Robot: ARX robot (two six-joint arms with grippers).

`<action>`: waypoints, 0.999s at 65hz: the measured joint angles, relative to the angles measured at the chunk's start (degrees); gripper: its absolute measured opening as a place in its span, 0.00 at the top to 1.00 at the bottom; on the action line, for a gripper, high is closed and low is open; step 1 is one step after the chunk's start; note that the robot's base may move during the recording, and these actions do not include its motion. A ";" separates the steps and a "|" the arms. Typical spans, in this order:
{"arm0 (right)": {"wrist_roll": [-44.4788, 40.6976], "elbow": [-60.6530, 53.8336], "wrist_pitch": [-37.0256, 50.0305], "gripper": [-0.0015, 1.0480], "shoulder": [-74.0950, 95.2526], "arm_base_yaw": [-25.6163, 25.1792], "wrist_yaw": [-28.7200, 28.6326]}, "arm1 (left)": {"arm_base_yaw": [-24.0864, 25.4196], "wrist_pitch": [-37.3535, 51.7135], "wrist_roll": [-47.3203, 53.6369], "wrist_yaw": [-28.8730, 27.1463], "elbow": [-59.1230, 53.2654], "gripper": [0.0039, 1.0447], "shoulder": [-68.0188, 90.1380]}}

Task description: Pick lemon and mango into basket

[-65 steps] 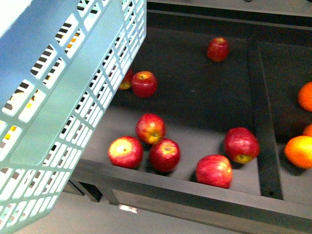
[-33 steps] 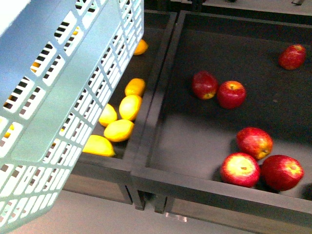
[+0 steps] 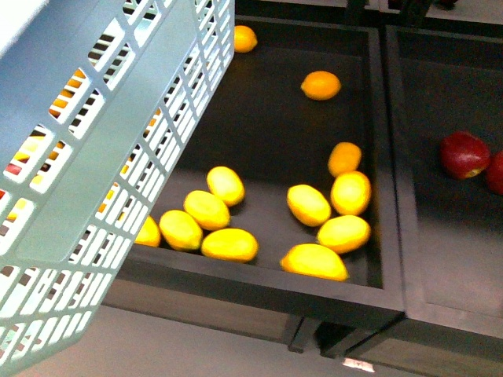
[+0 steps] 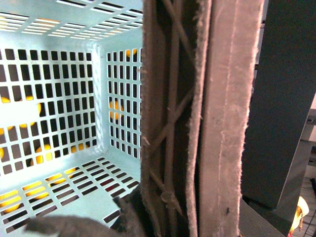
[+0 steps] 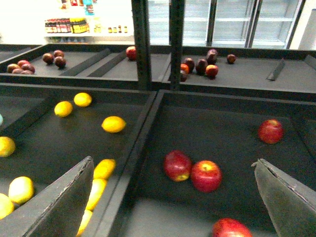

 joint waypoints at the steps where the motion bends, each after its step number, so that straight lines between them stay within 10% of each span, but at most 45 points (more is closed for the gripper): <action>1: 0.00 0.00 0.00 0.08 -0.02 0.00 0.00 | 0.00 0.00 0.00 0.00 0.00 0.86 0.00; 65: 0.00 0.00 0.00 0.08 0.00 -0.07 -0.22 | 0.26 -6.54 6.21 1.14 3.15 0.86 1.73</action>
